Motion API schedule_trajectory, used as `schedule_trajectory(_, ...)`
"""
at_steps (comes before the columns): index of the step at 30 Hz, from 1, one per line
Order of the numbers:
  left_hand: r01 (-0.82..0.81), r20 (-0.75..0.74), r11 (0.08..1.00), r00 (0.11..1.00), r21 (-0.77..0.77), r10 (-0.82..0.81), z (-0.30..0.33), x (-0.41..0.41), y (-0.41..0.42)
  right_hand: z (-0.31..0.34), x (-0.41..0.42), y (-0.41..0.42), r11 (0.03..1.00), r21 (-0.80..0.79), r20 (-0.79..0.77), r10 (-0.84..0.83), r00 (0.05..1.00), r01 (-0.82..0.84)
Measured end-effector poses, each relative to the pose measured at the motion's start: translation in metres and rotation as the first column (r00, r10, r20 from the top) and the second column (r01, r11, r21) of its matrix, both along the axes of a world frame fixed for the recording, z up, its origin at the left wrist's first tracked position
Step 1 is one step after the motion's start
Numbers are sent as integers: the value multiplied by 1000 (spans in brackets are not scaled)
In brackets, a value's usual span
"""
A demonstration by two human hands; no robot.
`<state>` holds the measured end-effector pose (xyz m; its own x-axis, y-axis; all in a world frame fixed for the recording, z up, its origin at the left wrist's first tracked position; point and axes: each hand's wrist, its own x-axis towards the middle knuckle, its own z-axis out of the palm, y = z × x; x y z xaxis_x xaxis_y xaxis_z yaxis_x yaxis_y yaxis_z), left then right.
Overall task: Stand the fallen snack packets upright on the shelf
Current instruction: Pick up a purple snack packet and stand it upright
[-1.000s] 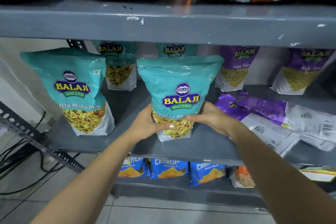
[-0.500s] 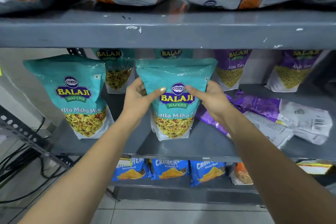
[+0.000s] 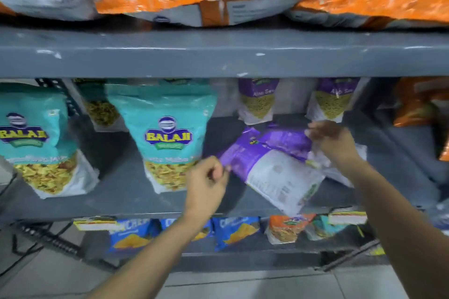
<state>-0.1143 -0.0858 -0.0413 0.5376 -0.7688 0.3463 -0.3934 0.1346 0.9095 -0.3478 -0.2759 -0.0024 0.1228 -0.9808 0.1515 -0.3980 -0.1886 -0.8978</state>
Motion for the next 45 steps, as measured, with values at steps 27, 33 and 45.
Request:
schedule_trajectory(27, 303, -596, 931, 792, 202, -129, -32, -294, -141, -29, -210, -94, 610, 429, 398, 534, 746, -666)
schedule_trajectory(33, 300, -240, 912, 942, 280, -236, -37, -260, -194, -44, -212, -107, 833, 284, 205, 431, 879, -475)
schedule_trajectory(45, -139, -197, 944, 959, 299, 203, -58, -291, -188, -63, -211, -105, 902, 398, 317, 36, 948, -167)
